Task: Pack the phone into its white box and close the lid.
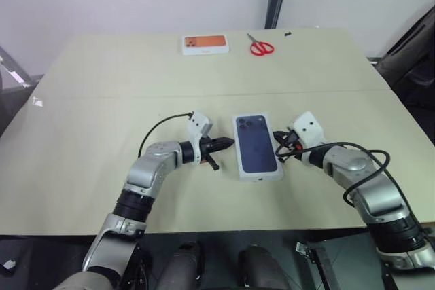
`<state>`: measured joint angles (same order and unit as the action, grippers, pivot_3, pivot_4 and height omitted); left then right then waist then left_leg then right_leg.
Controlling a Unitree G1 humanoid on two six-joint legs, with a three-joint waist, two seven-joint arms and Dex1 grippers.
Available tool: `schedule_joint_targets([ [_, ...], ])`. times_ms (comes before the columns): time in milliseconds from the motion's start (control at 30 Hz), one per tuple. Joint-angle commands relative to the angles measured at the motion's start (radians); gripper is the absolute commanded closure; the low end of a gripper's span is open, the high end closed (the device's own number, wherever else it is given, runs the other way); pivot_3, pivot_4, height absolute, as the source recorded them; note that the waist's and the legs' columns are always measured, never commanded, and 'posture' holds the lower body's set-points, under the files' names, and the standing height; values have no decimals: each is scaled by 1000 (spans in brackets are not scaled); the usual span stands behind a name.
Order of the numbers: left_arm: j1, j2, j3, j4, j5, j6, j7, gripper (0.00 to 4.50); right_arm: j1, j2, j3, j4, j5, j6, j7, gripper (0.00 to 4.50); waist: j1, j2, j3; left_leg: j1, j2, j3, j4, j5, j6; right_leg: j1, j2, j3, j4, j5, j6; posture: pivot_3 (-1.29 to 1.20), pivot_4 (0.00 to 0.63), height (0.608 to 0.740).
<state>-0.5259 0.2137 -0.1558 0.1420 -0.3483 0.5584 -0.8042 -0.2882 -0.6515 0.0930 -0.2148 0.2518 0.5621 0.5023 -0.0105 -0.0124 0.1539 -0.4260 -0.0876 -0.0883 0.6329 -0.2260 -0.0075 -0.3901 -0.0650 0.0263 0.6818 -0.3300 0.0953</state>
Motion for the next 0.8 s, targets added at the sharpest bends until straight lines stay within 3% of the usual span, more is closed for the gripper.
schedule_joint_targets([
  [33,-14,-11,-32,-56,-1,-7,-16,4500,-12,13,0,-33,-8,-16,30,4477,0,0,0,0,0,0,0,0,0,0,0,0,0,0,0,0,150,734],
  [800,-4,-24,-24,-42,21,-20,5,4500,17,18,-22,-37,-84,-20,37,4477,1,0,0,0,0,0,0,1,-2,0,0,0,0,0,0,0,150,734],
])
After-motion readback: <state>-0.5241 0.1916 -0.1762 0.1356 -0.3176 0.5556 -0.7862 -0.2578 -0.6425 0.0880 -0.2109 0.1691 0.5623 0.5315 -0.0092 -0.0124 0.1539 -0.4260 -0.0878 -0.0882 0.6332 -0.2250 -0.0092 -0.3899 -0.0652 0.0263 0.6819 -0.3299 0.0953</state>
